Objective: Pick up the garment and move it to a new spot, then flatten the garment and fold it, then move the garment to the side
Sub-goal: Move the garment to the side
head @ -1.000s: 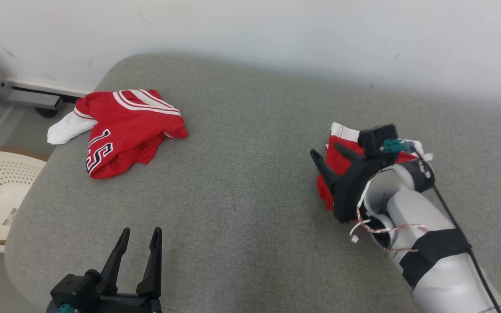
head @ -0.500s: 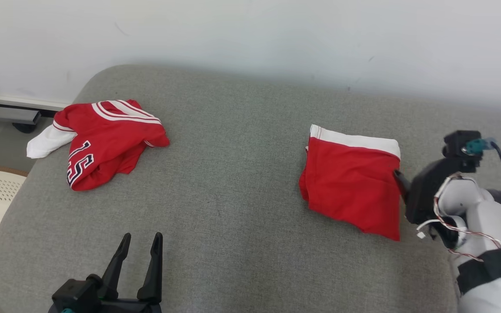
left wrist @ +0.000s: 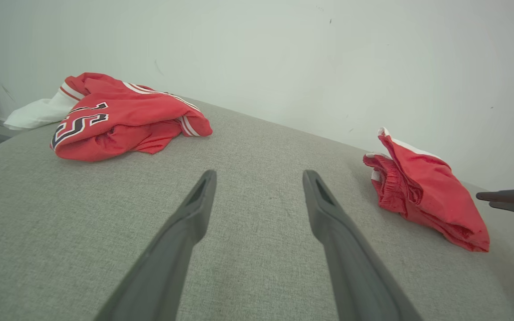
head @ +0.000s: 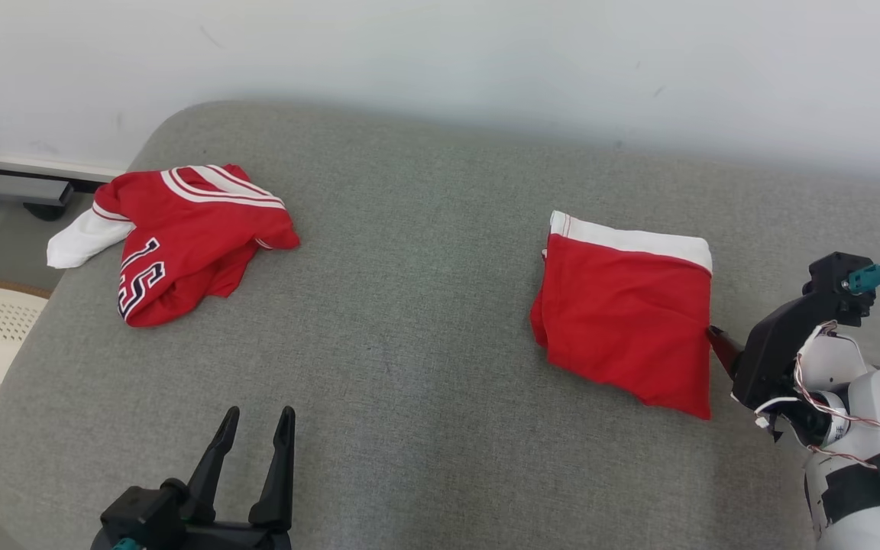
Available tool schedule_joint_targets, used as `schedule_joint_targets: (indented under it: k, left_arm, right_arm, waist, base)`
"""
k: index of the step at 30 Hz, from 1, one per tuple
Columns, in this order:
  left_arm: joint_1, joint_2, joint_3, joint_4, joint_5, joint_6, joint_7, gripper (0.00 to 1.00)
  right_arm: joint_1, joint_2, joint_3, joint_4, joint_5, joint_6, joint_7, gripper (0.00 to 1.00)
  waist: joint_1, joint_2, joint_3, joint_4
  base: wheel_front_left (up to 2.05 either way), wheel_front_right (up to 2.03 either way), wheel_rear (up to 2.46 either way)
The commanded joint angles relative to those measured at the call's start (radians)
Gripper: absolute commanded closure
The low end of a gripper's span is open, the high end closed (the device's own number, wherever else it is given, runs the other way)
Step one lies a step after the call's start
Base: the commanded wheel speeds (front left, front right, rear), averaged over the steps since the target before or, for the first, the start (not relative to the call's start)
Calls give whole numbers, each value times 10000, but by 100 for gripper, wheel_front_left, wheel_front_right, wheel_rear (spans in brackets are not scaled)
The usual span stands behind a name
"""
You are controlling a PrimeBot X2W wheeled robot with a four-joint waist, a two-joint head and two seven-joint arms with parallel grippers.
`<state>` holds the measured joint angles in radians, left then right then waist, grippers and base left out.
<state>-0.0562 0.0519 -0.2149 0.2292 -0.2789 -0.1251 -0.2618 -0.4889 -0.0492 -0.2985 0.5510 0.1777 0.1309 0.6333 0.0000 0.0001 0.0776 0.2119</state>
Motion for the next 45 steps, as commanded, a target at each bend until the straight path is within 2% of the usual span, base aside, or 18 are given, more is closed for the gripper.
schedule_joint_targets:
  k: [1, 8, 16, 17, 18, 19, 20, 21, 22, 28, 33, 40, 45]
  left_arm:
    - [-97, 80, 0, 17, 28, -48, -46, 0]
    - [-168, 85, -66, 41, -20, -61, -46, 0]
    - [-367, 71, -130, 31, -66, -46, -46, 0]
    - [-385, 68, -136, 33, -67, -47, -46, 0]
    - [-402, 65, -138, 37, -71, -48, -46, 0]
    - [-427, 63, -144, 39, -75, -48, -46, 0]
    - [-447, 61, -141, 41, -79, -49, -46, 0]
    - [-458, 60, -132, 42, -86, -49, -46, 0]
    - [-469, 57, -123, 39, -88, -50, -46, 0]
    - [-450, 50, 1, -10, -46, -30, -46, 0]
    - [-403, 48, 33, -56, 17, -17, -46, 0]
    - [-310, 43, 152, -119, 63, -9, -46, 0]
    - [-301, 60, 240, -190, 115, 2, -46, 0]
  right_arm:
    - [-201, -30, -39, 163, 107, -4, -103, 0]
    - [-870, -33, -229, 1356, 64, -4, -525, 0]
    - [-2002, -33, -891, 3556, -266, -4, -1399, 0]
    - [-2145, -33, -977, 3814, -313, -4, -1534, 10]
    - [-2274, -33, -1048, 4094, -399, -4, -1644, 37]
    - [-2389, -31, -1126, 4359, -486, -4, -1748, 52]
    - [-2501, -33, -1209, 4603, -587, -4, -1883, 71]
    - [-2592, -33, -1305, 4842, -691, -4, -1999, 81]
    - [-2697, -33, -1398, 5054, -801, -4, -2137, 98]
    - [-3296, -34, -1716, 5955, -1508, -4, -2909, 100]
    - [-3570, -36, -1797, 6256, -1999, -5, -3065, 100]
    - [-3814, -45, -1642, 6135, -2768, -5, -2426, 100]
    - [-3598, -394, -1459, 5443, -3301, -5, -1724, 100]
  waist:
    - [0, -1, 52, 73]
    - [0, -1, 218, 293]
    - [0, -1, 594, 587]
    - [0, -1, 632, 613]
    - [0, -1, 661, 632]
    - [0, -1, 688, 649]
    - [0, -1, 706, 662]
    - [0, -1, 724, 671]
    - [0, -1, 740, 678]
    - [0, -1, 724, 550]
    - [0, -1, 666, 368]
    - [0, -1, 632, -135]
    - [0, -1, 663, -567]
  base:
    - [0, 0, 0]
    - [0, 0, 0]
    - [0, 0, 0]
    - [0, 0, 0]
    - [0, 0, 0]
    - [0, 0, 0]
    - [0, 0, 0]
    - [0, 0, 0]
    - [0, 0, 0]
    - [0, 0, 0]
    - [0, 0, 0]
    - [0, 0, 0]
    - [0, 0, 0]
